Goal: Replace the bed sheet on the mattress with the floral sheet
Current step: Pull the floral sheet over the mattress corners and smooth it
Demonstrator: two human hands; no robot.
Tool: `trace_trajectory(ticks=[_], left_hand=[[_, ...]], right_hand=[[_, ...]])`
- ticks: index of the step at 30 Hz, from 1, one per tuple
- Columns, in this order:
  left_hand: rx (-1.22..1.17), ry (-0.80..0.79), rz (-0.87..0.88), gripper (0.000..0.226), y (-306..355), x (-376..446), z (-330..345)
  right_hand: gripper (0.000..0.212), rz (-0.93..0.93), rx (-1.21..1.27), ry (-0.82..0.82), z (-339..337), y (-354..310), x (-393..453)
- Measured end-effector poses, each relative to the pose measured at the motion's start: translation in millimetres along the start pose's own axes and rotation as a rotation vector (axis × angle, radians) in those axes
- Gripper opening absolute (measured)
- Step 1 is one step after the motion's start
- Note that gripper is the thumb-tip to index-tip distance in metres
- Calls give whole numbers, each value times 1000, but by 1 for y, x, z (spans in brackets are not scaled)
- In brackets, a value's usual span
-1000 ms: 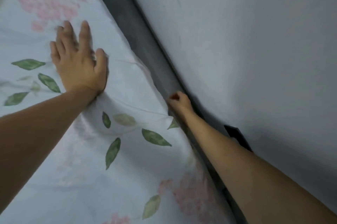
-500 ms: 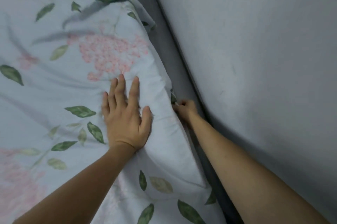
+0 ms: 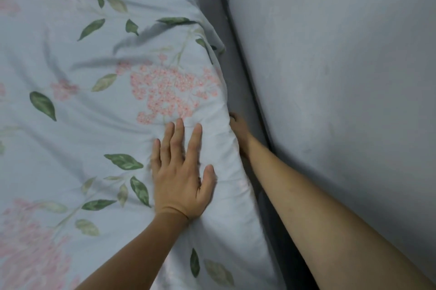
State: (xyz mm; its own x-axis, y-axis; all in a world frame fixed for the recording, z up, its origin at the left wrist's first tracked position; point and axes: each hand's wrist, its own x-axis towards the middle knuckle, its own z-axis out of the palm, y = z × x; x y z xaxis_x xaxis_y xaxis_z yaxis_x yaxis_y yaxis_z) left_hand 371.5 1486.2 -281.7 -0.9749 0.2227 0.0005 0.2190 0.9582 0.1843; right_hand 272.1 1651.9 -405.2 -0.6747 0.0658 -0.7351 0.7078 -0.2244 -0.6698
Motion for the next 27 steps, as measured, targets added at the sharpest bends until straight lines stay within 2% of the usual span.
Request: trace_trajectory(ticks=[2,4,7,10,13,14,16,19,21,23,25,27], left_hand=[[-3,-5,-1,81,0,0,0],[-3,-9,6,81,2,-1,-1],[2,-1,13,80,0,3,-2],[-13,-38,2,79,3,-1,-5],[-32,-63,48,78,3,11,-28],[-39,-51,97,74,-6,28,-37],[-15,69,135,67,-31,82,-41],[-2,164,-78,73,-61,134,-21],[28,112,-62,75,-66,134,-1],[24,99,-46,76,-68,132,-3],[6,99,-61,77,-69,138,-11],[10,85,-72,77,-66,136,-10]], right_hand=[[23,-66,-121,68,2,2,0],[19,-156,-331,204,2,9,3],[8,-189,-693,289,2,24,4],[27,-168,-884,355,5,25,2],[34,-155,-998,381,8,21,9],[35,-158,-1018,374,6,23,12],[37,-173,-1053,393,-7,34,20],[41,-191,-1002,388,-20,50,44],[32,-214,-898,381,-13,51,59],[11,-234,-772,348,-2,45,70],[22,-174,-658,281,1,40,72],[25,-78,-413,263,-4,29,72]])
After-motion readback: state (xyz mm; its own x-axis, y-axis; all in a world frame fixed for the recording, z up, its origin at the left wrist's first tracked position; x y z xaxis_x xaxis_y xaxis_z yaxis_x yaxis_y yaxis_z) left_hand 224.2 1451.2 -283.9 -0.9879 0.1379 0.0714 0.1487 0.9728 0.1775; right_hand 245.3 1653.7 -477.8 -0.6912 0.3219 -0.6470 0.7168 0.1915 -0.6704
